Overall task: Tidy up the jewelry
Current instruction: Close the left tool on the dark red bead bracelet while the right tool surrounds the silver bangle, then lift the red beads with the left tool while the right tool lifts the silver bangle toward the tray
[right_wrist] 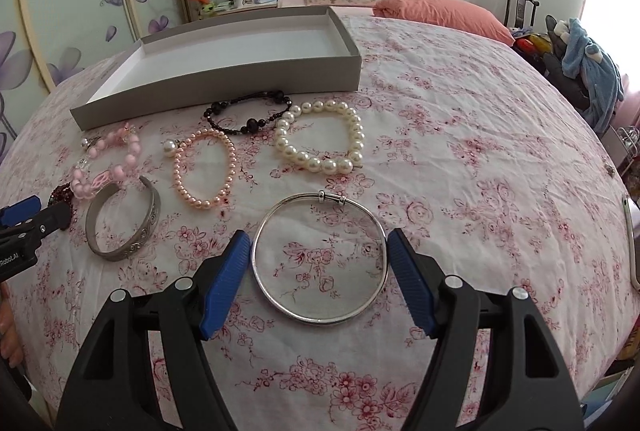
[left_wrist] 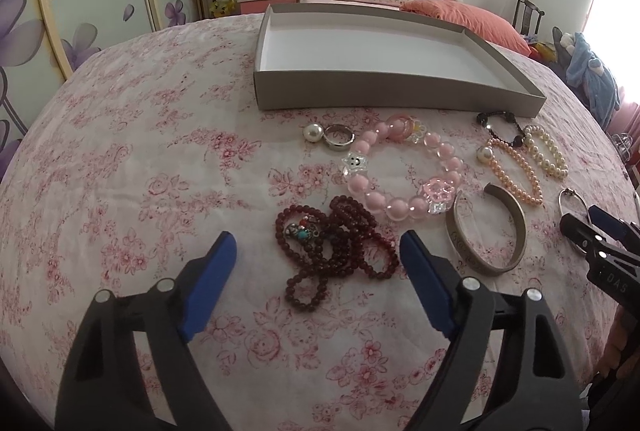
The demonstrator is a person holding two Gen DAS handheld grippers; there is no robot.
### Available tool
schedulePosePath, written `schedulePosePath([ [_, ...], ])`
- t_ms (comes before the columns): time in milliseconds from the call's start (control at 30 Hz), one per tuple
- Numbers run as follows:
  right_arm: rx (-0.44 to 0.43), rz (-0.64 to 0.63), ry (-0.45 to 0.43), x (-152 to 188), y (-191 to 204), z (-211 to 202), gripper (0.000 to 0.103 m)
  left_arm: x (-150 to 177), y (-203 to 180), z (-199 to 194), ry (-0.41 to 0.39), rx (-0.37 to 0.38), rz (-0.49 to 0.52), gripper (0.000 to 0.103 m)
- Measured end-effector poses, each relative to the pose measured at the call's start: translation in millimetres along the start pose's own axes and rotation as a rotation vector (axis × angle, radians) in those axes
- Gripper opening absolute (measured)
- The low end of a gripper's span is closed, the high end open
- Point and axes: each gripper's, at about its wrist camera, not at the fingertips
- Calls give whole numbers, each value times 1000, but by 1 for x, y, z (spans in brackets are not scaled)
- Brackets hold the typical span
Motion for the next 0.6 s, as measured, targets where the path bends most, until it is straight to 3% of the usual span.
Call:
schedulePosePath([
  [167, 0, 0, -5, 1, -1, 1, 71, -1, -4, 2, -8, -17, 19, 69],
  [233, 0, 0, -7, 1, -1, 2, 71, -3, -5, 2, -16, -15, 19, 56],
  [367, 1, 0, -8, 1, -1, 1, 71, -6, -3, 3, -24, -20, 13, 21],
  [600, -5, -4, -5, 2, -1, 0, 70, -10, 2, 0, -36, 6, -7, 11],
])
Point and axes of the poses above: each gripper's, at about its wrist camera, not at the fingertips, and z roughly the way its jaws point, y to its left, x to its underside, and after that the axes turned 11 degrees about -y, right-handed
